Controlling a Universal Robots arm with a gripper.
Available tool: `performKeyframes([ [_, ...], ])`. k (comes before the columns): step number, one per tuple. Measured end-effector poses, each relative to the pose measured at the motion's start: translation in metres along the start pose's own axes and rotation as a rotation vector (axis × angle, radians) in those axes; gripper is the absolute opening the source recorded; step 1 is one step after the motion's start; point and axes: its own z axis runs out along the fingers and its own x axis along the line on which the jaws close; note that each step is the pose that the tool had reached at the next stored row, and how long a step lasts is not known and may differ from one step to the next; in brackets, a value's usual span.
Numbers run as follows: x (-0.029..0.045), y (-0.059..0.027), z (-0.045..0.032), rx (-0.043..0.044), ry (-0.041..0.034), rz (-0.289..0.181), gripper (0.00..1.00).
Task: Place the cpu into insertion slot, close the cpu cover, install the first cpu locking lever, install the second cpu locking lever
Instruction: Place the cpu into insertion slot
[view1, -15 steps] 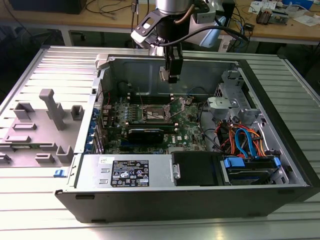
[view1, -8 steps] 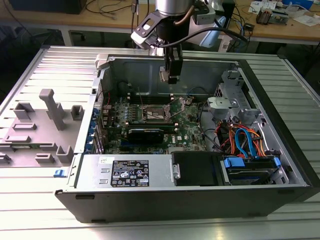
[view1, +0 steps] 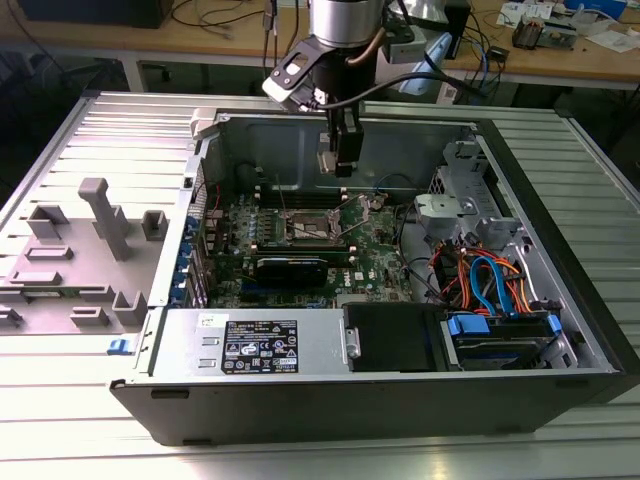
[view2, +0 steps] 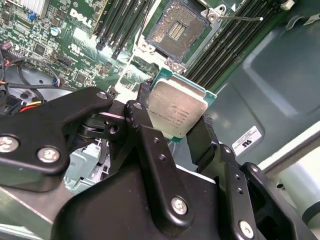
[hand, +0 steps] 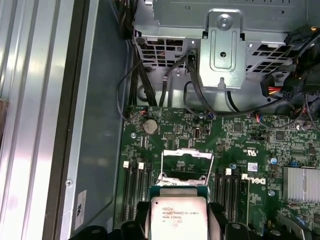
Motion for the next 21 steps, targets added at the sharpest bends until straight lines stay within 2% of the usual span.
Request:
performKeyframes([
  [2,0.0000,-0.0002,0.0031,0.0000,0.0000,0.000,0.54],
  [9,0.0000,-0.0003,0.0037,-0.0001,0.0002,0.000,0.54],
  [16,-0.0001,-0.0016,0.0130,-0.0009,-0.0052,0.067,0.54],
  [18,-0.0008,-0.0026,0.0172,-0.0010,-0.0055,0.071,0.54],
  [21,-0.0008,-0.0030,0.0181,-0.0010,-0.0057,0.071,0.54],
])
